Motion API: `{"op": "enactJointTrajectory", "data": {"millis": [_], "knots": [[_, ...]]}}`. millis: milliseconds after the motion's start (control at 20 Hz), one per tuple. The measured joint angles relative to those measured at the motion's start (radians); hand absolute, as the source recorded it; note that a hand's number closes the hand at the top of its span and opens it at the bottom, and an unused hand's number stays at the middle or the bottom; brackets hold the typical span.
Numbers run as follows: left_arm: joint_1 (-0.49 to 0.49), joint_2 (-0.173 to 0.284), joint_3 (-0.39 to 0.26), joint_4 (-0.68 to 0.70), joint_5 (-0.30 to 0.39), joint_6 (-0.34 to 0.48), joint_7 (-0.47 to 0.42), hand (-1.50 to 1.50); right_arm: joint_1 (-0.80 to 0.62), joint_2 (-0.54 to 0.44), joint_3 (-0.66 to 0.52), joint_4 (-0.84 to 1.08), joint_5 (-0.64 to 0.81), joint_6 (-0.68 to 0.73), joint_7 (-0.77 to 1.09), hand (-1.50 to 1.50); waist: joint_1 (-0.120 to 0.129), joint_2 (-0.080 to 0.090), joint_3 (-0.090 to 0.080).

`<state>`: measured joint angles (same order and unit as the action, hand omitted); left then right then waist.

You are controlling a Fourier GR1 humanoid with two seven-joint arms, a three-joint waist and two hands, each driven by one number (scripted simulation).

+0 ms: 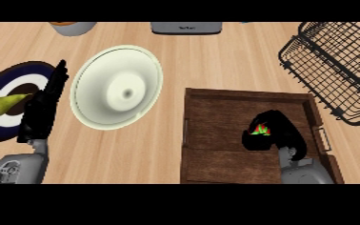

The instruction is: Pick the tomato from the tray and place it in the tiered basket

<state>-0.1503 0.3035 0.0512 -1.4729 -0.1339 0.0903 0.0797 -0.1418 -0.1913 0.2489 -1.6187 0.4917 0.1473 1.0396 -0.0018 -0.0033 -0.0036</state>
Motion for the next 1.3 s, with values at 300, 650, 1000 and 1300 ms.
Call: {"op": "enactJointTrajectory", "data": {"millis": [300, 650, 1000, 1300], "knots": [[-0.011, -0.017, -0.015, 0.009, -0.016, 0.000, -0.012, 0.00, -0.162, 0.036, -0.105, 0.077, 0.127, -0.105, 0.030, 1.50, 0.032, 0.011, 0.002], [-0.055, -0.030, -0.049, 0.003, -0.020, -0.020, -0.014, 0.00, -0.448, -0.011, -0.258, 0.277, 0.385, -0.268, 0.050, 1.50, 0.103, 0.039, 0.000], [-0.080, -0.037, -0.061, 0.019, -0.028, -0.023, -0.008, 0.00, -0.696, -0.084, -0.327, 0.461, 0.690, -0.382, 0.066, 1.50, 0.122, 0.041, -0.001], [-0.084, -0.038, -0.059, 0.021, -0.024, -0.029, -0.004, 0.00, -0.906, -0.139, -0.369, 0.665, 0.899, -0.383, 0.100, 1.50, 0.117, 0.035, 0.000]]}}
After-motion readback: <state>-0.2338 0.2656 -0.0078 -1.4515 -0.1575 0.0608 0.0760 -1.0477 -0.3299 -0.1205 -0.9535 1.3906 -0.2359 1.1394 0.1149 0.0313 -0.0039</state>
